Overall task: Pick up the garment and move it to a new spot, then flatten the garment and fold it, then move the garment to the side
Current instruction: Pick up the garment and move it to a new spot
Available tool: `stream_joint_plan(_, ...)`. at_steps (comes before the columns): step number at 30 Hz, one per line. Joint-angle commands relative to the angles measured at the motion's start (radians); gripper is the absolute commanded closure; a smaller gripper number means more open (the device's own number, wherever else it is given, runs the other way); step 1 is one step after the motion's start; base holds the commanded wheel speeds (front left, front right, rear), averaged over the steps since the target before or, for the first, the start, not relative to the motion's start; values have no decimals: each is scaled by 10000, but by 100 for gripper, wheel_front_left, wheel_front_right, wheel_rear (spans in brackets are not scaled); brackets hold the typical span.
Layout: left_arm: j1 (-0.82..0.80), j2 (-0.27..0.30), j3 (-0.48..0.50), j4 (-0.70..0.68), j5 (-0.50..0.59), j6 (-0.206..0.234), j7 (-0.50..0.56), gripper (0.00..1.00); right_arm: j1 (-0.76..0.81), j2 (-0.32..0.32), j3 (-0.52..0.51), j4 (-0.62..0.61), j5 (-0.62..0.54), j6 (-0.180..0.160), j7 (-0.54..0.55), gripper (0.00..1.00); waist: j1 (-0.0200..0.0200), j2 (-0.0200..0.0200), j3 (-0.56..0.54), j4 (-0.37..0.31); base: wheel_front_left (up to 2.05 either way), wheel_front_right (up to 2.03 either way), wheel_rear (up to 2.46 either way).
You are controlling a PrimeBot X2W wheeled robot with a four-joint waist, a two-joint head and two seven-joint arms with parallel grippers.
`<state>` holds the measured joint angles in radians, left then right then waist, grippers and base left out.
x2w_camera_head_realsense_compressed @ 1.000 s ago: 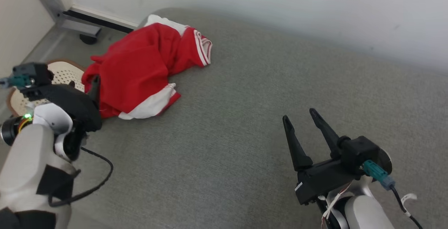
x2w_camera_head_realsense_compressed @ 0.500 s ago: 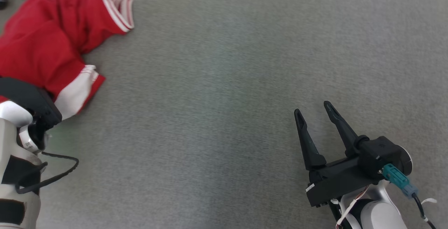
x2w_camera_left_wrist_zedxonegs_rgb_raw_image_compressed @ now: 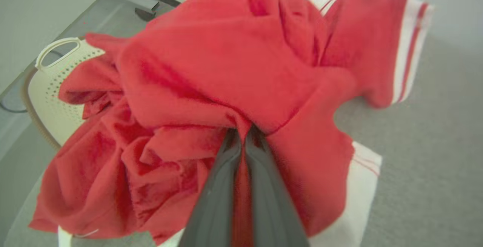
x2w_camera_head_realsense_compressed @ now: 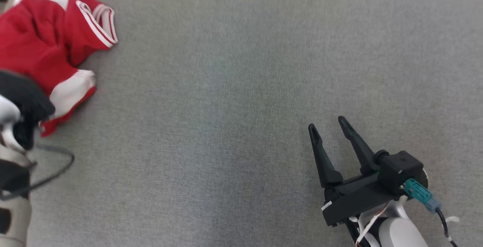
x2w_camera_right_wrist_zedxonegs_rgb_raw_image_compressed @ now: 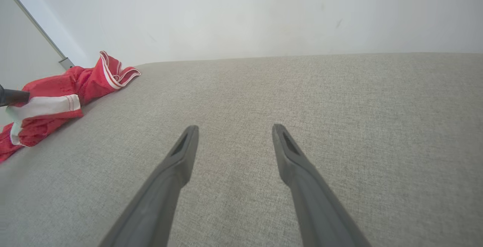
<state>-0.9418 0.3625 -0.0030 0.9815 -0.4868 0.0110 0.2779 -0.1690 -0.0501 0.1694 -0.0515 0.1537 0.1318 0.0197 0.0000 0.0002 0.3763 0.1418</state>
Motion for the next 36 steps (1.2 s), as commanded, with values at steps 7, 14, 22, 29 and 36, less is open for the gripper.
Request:
stream_joint_plan(7, -661, 381, 180, -1797, -757, -1077, 457, 100, -289, -5, 259, 1026, 1053, -21, -920, 0, 0, -2, -2045, 93, 0, 0, 0)
stream_joint_plan(14, -927, 114, -59, -3873, -1219, -1316, 465, 100, -76, -5, 310, 1931, 1919, -21, -1644, 0, 0, -2, -3405, -390, 0, 0, 0)
stream_joint_plan(22, -614, -897, -642, -5956, -1854, -1387, 442, 100, 20, -5, 152, 2296, 1974, -21, -1807, 0, 0, -2, -4039, -1749, 0, 0, 0)
stream_joint_plan(29, 365, -1710, -1387, -7500, -2254, -1405, 379, 100, 103, -7, -52, 2173, 2032, -21, -1718, 0, 0, -2, -3852, -3189, 0, 0, 0)
stream_joint_plan(36, 1772, -2293, -1723, -8246, -2128, -1148, -131, 100, 145, -7, -242, 1925, 1810, -21, -1563, 0, 0, -2, -3365, -4610, 0, 0, 0)
